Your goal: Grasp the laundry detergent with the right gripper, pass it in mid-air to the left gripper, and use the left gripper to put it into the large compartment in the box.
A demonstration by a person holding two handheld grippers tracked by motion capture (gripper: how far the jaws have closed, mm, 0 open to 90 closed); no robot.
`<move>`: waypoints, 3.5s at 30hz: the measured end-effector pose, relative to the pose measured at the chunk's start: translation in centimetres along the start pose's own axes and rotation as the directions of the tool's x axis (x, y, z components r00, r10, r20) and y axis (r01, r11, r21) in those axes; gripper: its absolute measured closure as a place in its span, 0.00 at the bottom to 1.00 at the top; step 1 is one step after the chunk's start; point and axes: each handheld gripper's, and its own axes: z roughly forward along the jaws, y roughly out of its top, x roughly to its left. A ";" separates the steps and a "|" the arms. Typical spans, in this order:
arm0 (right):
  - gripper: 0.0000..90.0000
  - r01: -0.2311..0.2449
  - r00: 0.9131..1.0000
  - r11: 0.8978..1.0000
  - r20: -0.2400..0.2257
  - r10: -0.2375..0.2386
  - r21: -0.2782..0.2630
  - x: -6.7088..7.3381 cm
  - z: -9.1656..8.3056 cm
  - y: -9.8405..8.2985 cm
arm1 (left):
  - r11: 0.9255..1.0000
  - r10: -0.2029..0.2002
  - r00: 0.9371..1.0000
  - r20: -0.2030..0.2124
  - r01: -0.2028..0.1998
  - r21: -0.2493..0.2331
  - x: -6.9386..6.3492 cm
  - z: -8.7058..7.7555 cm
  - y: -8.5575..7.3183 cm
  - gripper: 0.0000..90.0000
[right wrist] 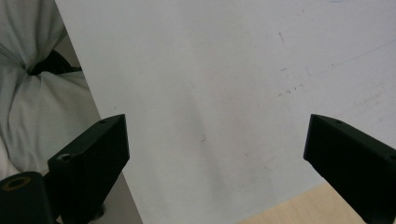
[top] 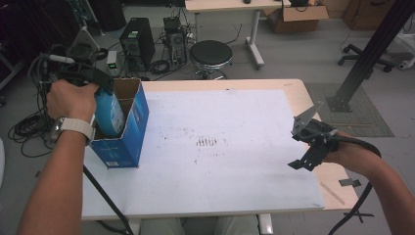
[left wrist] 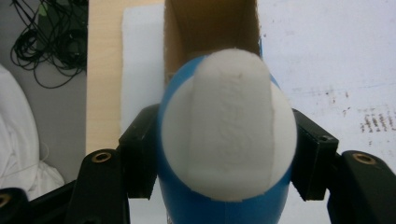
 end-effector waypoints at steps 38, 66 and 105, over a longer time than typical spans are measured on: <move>0.08 -0.016 1.000 1.000 -0.008 0.016 0.015 -0.2 1.5 0.0 | 0.994 0.042 0.999 0.020 -0.044 0.102 -0.3 10.0 -3.1 0.42; 0.08 -0.027 0.999 1.000 -0.019 0.027 0.016 -0.2 2.0 -0.4 | 0.995 0.040 0.998 0.057 -0.044 0.084 0.3 9.4 -2.8 0.30; 0.08 -0.013 1.000 1.000 0.014 0.013 -0.002 0.9 -0.7 1.0 | 0.940 0.341 0.924 0.174 -0.341 -0.035 -6.3 -3.0 -1.3 0.08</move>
